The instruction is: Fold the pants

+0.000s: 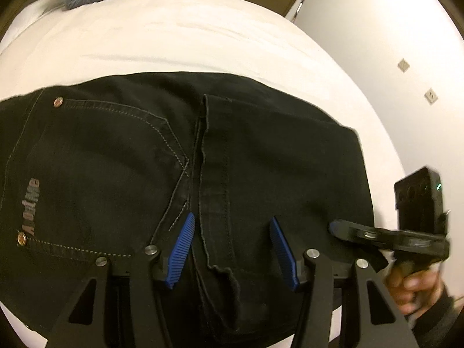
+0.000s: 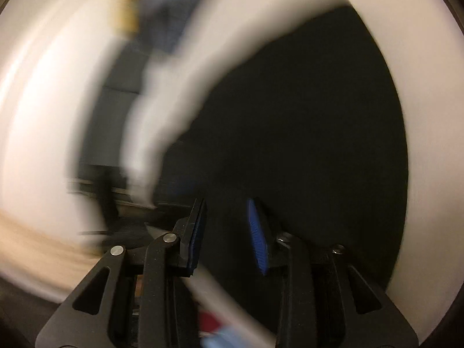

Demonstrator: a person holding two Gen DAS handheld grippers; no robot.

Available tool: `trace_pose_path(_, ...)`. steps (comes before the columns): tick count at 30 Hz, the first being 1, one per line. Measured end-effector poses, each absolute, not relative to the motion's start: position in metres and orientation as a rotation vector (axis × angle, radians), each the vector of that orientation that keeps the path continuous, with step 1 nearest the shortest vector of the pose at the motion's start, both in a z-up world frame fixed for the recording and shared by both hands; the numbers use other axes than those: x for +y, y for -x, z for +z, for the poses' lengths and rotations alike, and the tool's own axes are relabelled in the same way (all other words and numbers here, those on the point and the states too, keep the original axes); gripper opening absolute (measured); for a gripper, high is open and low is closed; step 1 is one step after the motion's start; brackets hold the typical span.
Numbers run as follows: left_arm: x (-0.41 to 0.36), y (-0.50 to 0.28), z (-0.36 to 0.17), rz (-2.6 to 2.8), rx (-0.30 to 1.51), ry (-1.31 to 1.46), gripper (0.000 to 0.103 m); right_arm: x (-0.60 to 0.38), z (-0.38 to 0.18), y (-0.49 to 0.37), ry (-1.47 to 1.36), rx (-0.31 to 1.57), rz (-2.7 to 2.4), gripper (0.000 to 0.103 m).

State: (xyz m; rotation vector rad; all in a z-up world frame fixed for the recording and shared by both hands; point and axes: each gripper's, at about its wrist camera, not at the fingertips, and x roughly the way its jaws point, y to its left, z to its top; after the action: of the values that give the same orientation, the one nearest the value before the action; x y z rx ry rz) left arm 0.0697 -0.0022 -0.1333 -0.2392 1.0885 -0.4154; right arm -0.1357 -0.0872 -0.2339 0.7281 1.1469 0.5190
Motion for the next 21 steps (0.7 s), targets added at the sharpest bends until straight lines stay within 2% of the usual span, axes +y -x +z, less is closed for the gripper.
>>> trace_pose_path(4, 0.029, -0.055, -0.120, -0.407, 1.046, 0.378, 0.057, -0.077, -0.206, 0.144, -0.735, 1.158, 0.505, 0.012)
trace_pose_path(5, 0.041, -0.049, -0.112, -0.395, 1.016, 0.402, 0.060, -0.077, -0.198, 0.147, -0.747, 1.130, 0.529, 0.013)
trace_pose_path(6, 0.058, -0.038, -0.104, -0.372, 0.972, 0.426, 0.064, -0.072, -0.186, 0.149, -0.772, 1.077, 0.563, 0.018)
trace_pose_path(7, 0.071, -0.034, -0.097, -0.354, 0.945, 0.445, 0.073, -0.064, -0.178, 0.149, -0.788, 1.051, 0.573, 0.034)
trace_pose_path(8, 0.093, -0.023, -0.090, -0.309, 0.899, 0.487, 0.078, -0.057, -0.172, 0.146, -0.803, 1.030, 0.579, 0.049)
trace_pose_path(9, 0.110, -0.015, -0.086, -0.275, 0.866, 0.523, 0.079, -0.050, -0.168, 0.143, -0.814, 1.002, 0.588, 0.076)
trace_pose_path(10, 0.132, -0.004, -0.083, -0.239, 0.828, 0.570, 0.081, -0.042, -0.165, 0.140, -0.811, 0.982, 0.596, 0.081)
trace_pose_path(15, 0.225, 0.028, -0.103, -0.063, 0.769, 0.806, 0.084, -0.001, -0.175, 0.113, -0.814, 1.062, 0.631, 0.080)
trace_pose_path(21, 0.261, 0.017, -0.135, -0.066, 0.806, 0.988, 0.084, 0.012, -0.211, 0.103, -0.932, 1.115, 0.574, 0.077)
